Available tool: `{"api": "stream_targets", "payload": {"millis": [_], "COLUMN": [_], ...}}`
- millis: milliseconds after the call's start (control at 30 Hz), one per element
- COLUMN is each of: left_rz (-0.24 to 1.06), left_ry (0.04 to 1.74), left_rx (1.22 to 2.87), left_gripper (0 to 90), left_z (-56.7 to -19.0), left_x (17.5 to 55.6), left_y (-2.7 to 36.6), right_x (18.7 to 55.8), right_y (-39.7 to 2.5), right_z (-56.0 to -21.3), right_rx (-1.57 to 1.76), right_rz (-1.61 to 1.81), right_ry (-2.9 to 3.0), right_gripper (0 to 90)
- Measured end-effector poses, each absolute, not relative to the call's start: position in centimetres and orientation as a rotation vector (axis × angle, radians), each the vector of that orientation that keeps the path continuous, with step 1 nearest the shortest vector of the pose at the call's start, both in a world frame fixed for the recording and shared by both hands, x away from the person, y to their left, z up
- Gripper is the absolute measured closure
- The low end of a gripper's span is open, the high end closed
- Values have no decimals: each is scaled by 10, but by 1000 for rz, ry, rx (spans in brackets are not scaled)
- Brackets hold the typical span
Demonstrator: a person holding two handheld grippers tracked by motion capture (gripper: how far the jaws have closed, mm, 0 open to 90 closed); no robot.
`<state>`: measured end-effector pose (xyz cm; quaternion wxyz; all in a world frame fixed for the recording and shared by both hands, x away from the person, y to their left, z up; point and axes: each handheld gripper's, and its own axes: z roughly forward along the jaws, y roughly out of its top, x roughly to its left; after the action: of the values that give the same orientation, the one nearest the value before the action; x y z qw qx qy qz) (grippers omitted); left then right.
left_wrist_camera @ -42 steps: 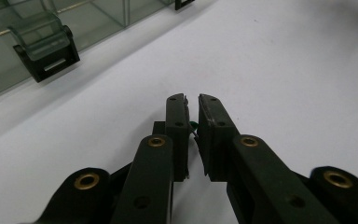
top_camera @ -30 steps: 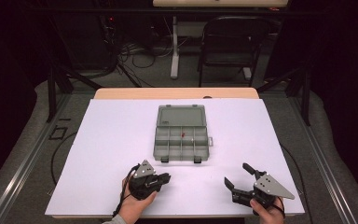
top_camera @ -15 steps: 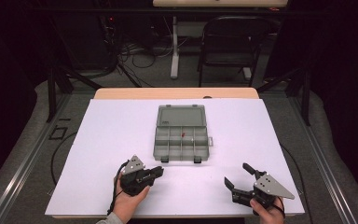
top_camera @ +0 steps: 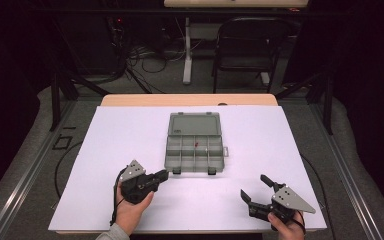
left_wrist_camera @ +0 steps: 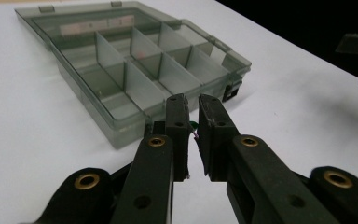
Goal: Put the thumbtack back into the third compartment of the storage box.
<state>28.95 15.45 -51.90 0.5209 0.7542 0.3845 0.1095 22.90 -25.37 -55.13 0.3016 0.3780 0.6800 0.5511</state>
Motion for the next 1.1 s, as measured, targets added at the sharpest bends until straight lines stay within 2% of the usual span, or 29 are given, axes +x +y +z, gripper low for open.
{"api": "stream_targets", "payload": {"millis": [600,1100], "left_rz": [224,247], "left_ry": [860,925], "left_rx": [1852,1851], "left_gripper": [831,831], "left_z": [-465,-456], "left_x": [340,382], "left_y": [115,87], "right_x": [230,230], "right_y": [-255,-255], "right_z": [-552,-552], "right_rx": [1003,1007], "right_rz": [1466,1468], "right_ry": [1800,1799], "right_gripper": [143,143]}}
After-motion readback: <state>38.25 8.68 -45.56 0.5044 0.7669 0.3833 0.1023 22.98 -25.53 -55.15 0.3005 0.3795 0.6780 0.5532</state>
